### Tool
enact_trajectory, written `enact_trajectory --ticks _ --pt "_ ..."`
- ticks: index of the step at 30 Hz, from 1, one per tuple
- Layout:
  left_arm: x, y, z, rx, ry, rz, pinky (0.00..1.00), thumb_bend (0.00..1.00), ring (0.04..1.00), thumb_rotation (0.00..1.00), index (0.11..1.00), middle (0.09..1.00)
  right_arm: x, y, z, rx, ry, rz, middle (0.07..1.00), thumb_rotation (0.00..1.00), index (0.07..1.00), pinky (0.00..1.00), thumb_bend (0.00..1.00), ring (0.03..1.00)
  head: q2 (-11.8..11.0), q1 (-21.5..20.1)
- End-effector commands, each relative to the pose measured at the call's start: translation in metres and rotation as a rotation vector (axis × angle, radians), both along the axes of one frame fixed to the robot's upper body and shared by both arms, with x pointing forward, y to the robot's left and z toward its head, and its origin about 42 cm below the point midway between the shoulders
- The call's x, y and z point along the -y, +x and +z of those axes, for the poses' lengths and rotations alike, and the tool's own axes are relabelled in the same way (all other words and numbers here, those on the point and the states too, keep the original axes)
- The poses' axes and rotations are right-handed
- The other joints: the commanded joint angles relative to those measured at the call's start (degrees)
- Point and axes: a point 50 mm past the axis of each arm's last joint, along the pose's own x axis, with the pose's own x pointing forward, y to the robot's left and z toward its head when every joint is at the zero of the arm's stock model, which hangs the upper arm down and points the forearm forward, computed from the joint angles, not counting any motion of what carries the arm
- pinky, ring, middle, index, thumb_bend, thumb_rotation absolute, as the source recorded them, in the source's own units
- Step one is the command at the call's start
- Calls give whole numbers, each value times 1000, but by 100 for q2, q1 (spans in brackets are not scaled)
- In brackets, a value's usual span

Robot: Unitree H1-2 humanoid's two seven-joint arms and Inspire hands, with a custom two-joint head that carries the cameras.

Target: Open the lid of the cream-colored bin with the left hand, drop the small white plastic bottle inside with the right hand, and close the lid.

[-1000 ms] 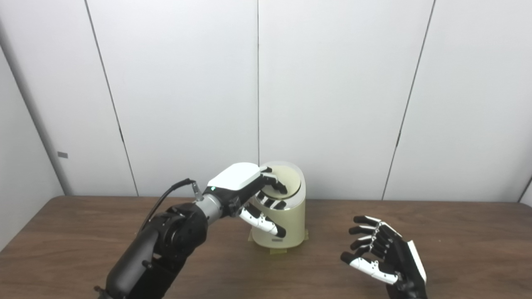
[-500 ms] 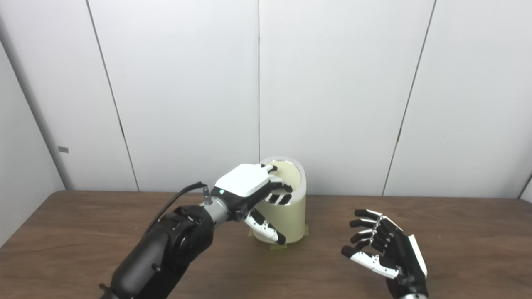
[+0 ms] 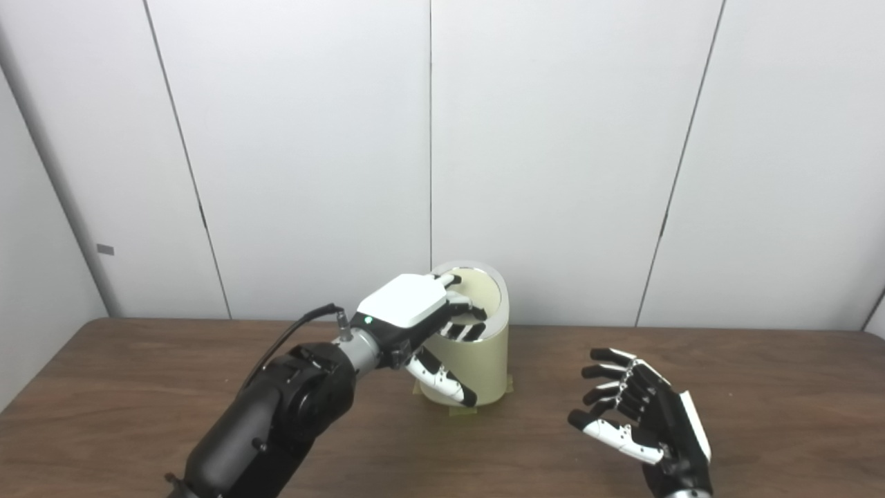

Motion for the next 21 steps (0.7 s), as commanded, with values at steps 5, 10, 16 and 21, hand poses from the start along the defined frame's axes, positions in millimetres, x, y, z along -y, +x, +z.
enact_trajectory --ticks 5,10,16,21 --pt "-13 -8 31 122 -209 33 930 874 935 372 784 802 1 7 17 72 -1 9 603 201 664 355 745 472 1 5" --pt "-26 -20 25 208 -506 65 733 779 863 278 807 832 1 6 17 72 -5 9 602 187 661 353 731 469 19 11" --pt "-46 -38 -8 231 -884 169 690 716 806 175 803 819 3 4 19 64 0 1 605 184 667 355 744 476 36 36" --pt "-60 -53 -48 66 -1080 242 684 714 785 214 824 817 4 4 17 57 5 1 615 169 670 366 745 491 52 33"
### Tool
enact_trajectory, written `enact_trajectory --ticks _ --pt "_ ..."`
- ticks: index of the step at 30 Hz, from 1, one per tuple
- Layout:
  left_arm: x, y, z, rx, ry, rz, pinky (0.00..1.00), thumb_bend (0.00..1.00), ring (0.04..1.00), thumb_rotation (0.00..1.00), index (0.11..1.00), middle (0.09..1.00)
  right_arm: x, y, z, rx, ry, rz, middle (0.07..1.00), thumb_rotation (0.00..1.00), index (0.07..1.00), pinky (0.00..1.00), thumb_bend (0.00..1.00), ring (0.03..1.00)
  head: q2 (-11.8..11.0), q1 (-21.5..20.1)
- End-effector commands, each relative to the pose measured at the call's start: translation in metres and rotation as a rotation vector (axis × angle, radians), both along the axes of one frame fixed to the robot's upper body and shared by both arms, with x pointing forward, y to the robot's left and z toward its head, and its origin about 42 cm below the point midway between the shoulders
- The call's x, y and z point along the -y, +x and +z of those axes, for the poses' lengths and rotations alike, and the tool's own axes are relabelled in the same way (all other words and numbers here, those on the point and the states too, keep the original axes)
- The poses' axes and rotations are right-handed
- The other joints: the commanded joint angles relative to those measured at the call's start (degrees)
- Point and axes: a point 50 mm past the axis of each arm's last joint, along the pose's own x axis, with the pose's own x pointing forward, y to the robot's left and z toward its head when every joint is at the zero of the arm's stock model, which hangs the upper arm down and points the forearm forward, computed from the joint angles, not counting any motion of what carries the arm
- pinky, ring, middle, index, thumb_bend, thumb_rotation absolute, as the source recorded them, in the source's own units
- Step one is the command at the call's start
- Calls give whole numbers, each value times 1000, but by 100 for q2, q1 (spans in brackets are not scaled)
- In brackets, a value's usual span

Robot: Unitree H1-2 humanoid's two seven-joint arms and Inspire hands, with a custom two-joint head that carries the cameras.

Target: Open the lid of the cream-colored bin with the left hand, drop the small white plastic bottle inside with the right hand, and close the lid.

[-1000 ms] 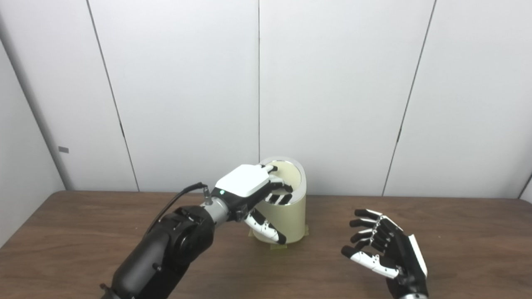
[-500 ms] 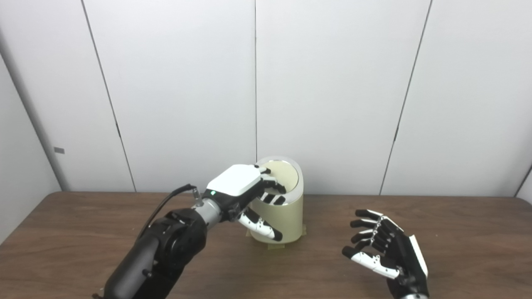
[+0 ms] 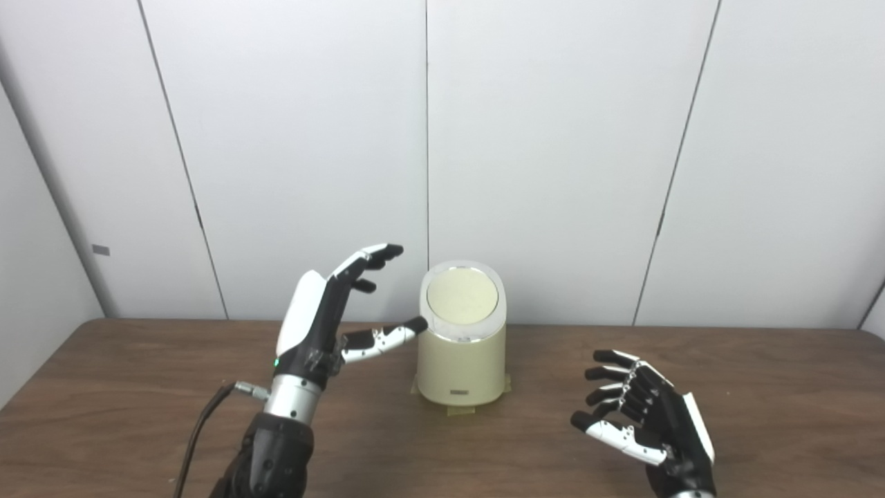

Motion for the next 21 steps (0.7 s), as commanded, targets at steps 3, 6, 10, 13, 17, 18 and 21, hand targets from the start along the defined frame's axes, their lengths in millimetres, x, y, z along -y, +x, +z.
enact_trajectory --ticks 3,6,10,13,17,18,21 --pt "-10 -10 -12 -60 -270 -59 654 726 755 217 822 792 0 4 20 72 2 8 624 180 670 364 754 493 38 -5" --pt "-16 -21 -29 -122 -389 -115 608 690 744 235 831 793 0 2 22 69 -4 2 642 201 669 362 747 508 53 -17" --pt "-26 -32 -51 -156 -468 -134 621 653 753 200 826 793 2 2 20 57 1 -2 650 214 674 357 719 503 77 -23" --pt "-31 -35 -62 -193 -466 -117 606 708 738 215 810 777 3 2 20 58 0 5 672 220 686 363 710 515 73 -18" --pt "-32 -35 -65 -205 -450 -122 574 719 709 201 807 766 5 3 18 68 -4 9 700 231 710 393 718 532 68 -31" --pt "-32 -35 -66 -209 -446 -124 568 722 703 205 806 764 6 4 17 67 -7 7 704 235 714 404 725 541 68 -44" --pt "-30 -35 -66 -227 -453 -139 575 718 705 210 806 768 7 5 15 73 -21 9 722 242 736 438 722 571 65 -86"
